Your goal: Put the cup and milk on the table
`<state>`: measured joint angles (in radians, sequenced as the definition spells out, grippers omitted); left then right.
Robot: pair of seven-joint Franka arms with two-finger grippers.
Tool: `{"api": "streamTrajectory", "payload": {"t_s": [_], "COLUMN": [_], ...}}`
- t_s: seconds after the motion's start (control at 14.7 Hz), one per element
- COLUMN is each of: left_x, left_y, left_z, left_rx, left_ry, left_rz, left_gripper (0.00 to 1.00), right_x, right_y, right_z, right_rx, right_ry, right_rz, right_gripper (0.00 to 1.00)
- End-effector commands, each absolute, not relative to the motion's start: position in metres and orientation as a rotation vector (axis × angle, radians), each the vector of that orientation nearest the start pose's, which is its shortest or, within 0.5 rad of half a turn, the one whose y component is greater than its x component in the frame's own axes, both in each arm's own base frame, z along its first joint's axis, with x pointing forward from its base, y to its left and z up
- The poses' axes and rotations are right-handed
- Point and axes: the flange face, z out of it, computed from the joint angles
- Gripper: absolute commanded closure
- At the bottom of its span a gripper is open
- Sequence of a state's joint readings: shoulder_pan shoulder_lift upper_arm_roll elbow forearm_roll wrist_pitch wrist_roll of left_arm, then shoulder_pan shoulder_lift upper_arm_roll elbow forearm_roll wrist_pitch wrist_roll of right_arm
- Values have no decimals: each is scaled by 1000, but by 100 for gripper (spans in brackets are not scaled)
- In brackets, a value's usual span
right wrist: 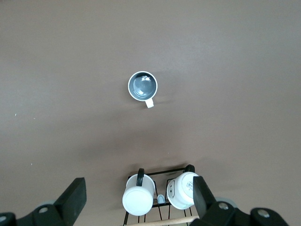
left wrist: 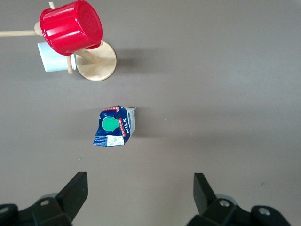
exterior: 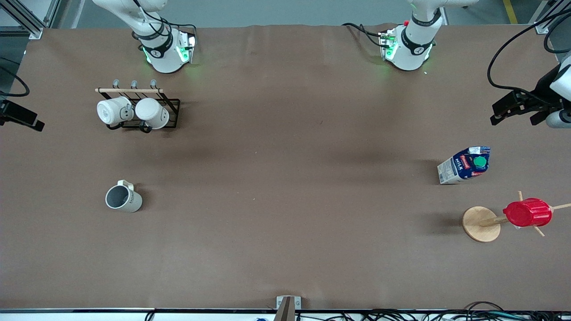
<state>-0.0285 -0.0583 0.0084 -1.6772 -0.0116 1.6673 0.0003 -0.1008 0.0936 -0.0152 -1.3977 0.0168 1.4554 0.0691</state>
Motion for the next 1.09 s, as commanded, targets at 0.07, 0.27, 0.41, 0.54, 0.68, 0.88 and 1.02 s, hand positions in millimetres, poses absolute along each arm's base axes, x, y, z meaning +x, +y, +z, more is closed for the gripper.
{"api": "streamTrajectory", "payload": {"t_s": [0.07, 0.27, 0.41, 0.54, 0.68, 0.88, 1.02], "left_x": [548, 548, 547, 548, 547, 547, 547], "left_y": [-11, -11, -10, -8, -7, -10, -11], "left_z": [619, 619, 620, 620, 618, 617, 614], "left_rx": [-3150, -3153, -3168, -3168, -3167, -3161, -3160], "left_ry": [28, 28, 26, 26, 2, 34, 37], "left_rz": [-97, -97, -97, -97, -92, -85, -75], "left_gripper": [1, 1, 1, 1, 1, 0, 0], "right_x": [568, 568, 567, 568, 568, 574, 602], "right_y": [-64, -64, -65, -64, -66, -67, -74], "right_z": [646, 646, 646, 646, 644, 639, 612], "right_rx": [-3116, -3116, -3117, -3116, -3116, -3126, -3125], "right_ry": [281, 276, 279, 276, 278, 293, 307], "right_rz": [43, 43, 43, 43, 47, 36, -58], "right_gripper": [0, 0, 0, 0, 0, 0, 0]}}
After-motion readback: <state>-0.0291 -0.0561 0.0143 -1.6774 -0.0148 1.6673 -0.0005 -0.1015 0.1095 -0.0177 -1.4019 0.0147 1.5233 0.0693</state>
